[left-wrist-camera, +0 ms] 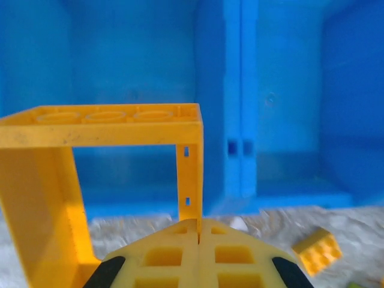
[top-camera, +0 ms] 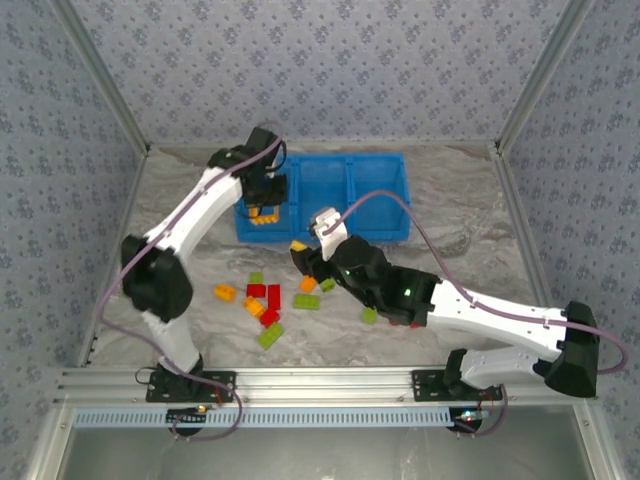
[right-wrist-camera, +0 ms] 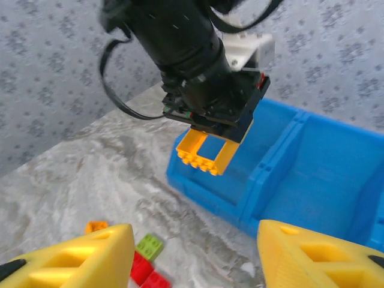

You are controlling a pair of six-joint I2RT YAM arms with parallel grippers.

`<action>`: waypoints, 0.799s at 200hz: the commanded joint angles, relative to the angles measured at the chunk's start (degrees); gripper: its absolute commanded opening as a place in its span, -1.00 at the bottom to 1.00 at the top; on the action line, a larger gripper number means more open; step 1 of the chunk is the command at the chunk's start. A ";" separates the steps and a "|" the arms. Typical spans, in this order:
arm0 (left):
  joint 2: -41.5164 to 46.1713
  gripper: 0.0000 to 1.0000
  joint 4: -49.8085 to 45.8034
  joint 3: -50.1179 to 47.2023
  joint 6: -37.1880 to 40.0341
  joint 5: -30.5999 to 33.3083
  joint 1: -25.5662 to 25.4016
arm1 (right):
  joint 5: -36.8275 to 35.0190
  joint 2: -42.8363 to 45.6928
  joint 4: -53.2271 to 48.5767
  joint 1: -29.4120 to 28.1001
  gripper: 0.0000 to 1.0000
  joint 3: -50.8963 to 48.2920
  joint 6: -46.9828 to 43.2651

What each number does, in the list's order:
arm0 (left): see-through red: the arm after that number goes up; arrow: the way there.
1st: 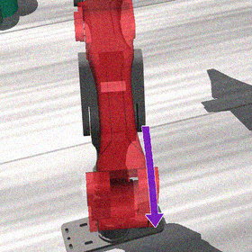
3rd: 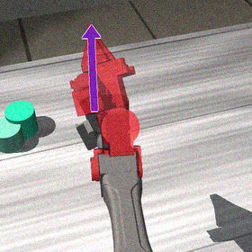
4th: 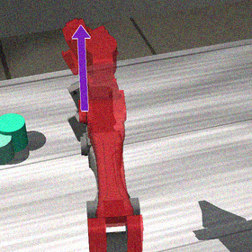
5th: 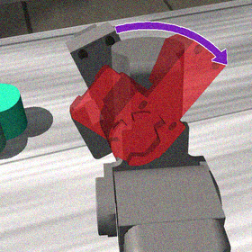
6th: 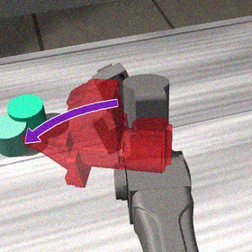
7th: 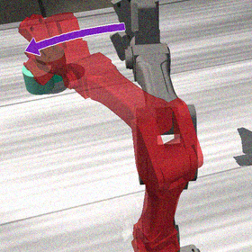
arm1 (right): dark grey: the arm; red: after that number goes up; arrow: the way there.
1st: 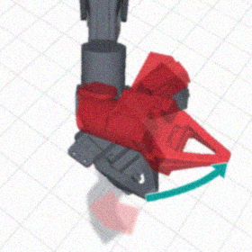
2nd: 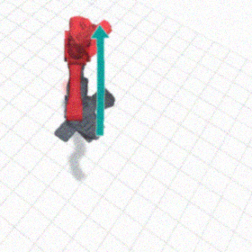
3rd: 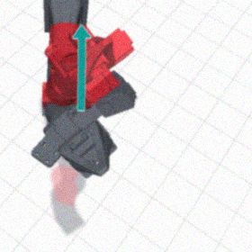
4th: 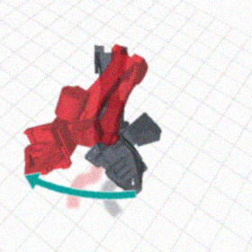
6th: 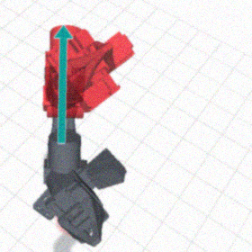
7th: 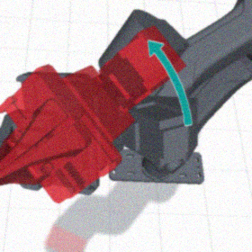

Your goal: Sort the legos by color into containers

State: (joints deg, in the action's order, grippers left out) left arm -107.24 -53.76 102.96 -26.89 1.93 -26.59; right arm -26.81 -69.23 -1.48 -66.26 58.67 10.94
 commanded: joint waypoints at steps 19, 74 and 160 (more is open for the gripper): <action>-14.38 -1.00 -8.78 17.13 9.89 -2.46 3.07 | -4.71 -2.95 2.14 1.84 0.28 2.51 -0.85; -24.49 -1.00 -7.87 23.56 10.67 -1.45 5.23 | -4.18 -10.56 2.89 1.71 0.32 8.42 -1.90; -33.02 -1.00 -9.40 31.21 8.55 6.88 5.85 | -4.07 -9.66 1.93 1.45 0.35 5.46 2.47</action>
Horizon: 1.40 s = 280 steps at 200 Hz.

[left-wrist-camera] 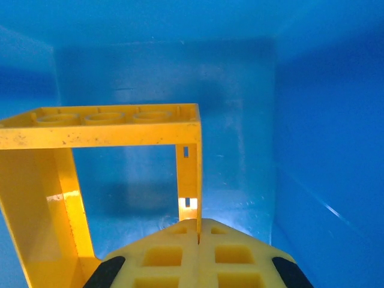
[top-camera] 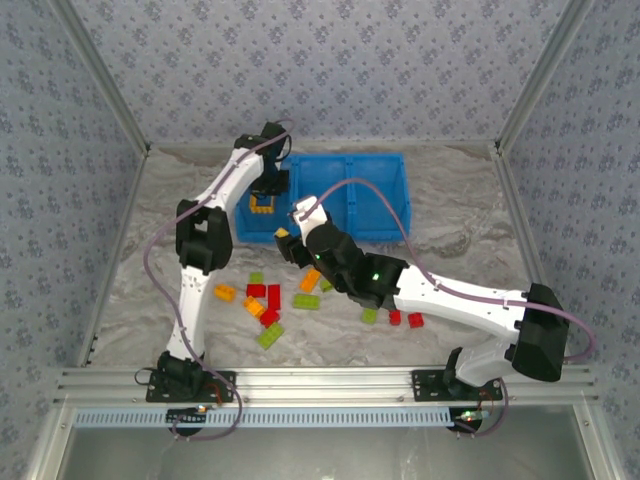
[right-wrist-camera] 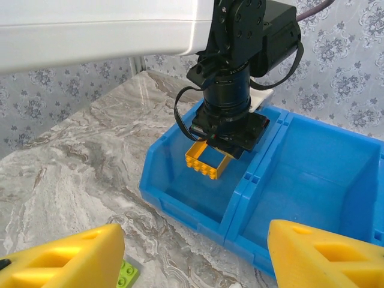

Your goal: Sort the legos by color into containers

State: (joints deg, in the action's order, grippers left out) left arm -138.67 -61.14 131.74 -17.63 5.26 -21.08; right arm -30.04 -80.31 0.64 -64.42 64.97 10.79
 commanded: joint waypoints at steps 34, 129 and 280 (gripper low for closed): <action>-2.13 -1.00 -1.01 2.05 -2.15 3.83 0.25 | -0.98 4.17 -1.09 -0.22 0.37 -3.80 5.34; 6.92 -0.41 -2.40 0.25 -3.33 8.68 -3.13 | -11.54 12.56 -19.90 1.85 0.34 -5.95 21.66; 71.63 0.32 39.98 -71.00 -16.69 -0.14 -43.38 | 13.07 28.41 -50.65 39.42 -0.05 -29.56 61.38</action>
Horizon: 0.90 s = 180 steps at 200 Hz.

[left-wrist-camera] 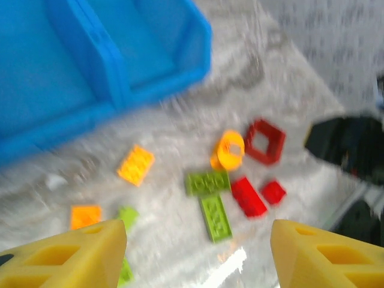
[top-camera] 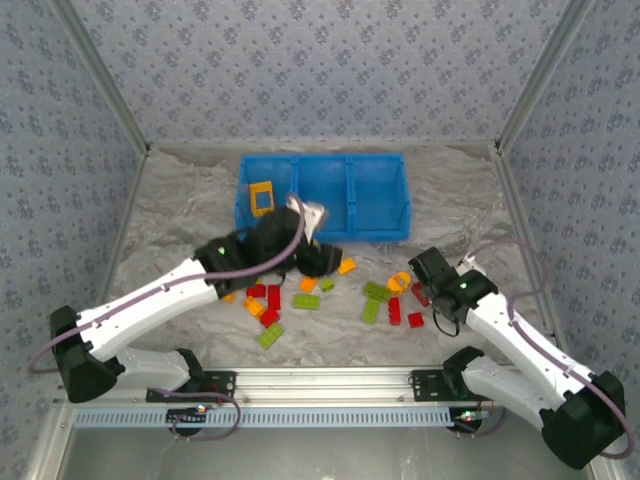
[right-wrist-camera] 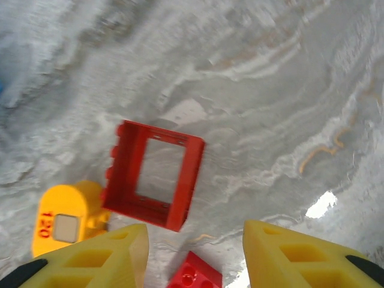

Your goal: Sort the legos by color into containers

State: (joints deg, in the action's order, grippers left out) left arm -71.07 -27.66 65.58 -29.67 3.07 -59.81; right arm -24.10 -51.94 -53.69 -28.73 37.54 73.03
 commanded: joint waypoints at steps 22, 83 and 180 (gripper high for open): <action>5.81 0.32 7.28 -7.85 -6.90 4.63 -8.63 | 9.25 -0.66 5.91 6.40 -0.06 -3.40 -2.05; 5.46 0.29 7.98 -8.60 -7.43 5.20 -10.53 | 14.75 -4.48 13.91 13.85 -0.13 -5.37 -7.71; 4.47 0.26 8.15 -7.28 -7.15 5.36 -10.58 | 16.21 -11.24 19.00 16.65 -0.64 -6.96 -8.86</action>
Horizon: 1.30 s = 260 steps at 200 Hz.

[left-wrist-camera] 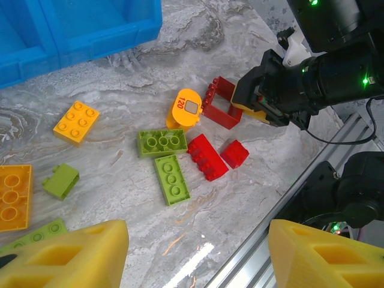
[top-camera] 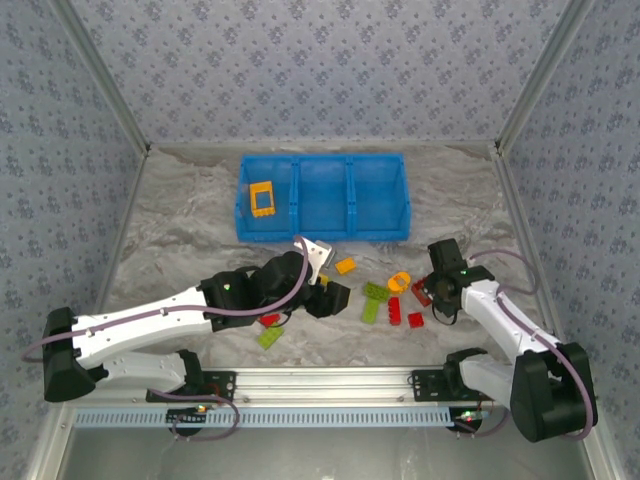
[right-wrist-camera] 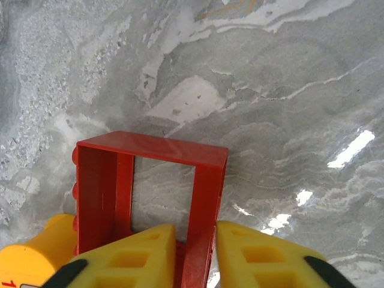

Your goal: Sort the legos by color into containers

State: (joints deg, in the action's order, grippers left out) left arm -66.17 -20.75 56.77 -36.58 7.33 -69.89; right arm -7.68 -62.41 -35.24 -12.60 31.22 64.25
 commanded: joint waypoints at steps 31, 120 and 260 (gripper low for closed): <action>-0.42 0.26 1.17 1.92 -0.17 1.84 -0.47 | -1.29 -0.10 -0.04 0.47 -0.88 -0.01 -0.42; -1.30 0.25 -8.07 14.13 1.65 11.74 1.73 | -9.19 -8.99 -0.56 -13.45 -1.00 30.70 -24.74; -7.91 0.25 -9.36 21.39 1.95 8.82 7.96 | 19.86 -59.57 -2.19 -4.26 -1.00 76.72 -43.63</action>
State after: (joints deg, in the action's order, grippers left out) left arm -75.07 -28.97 78.65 -35.03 16.93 -62.52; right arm 5.48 -118.19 -34.81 -18.06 103.63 24.12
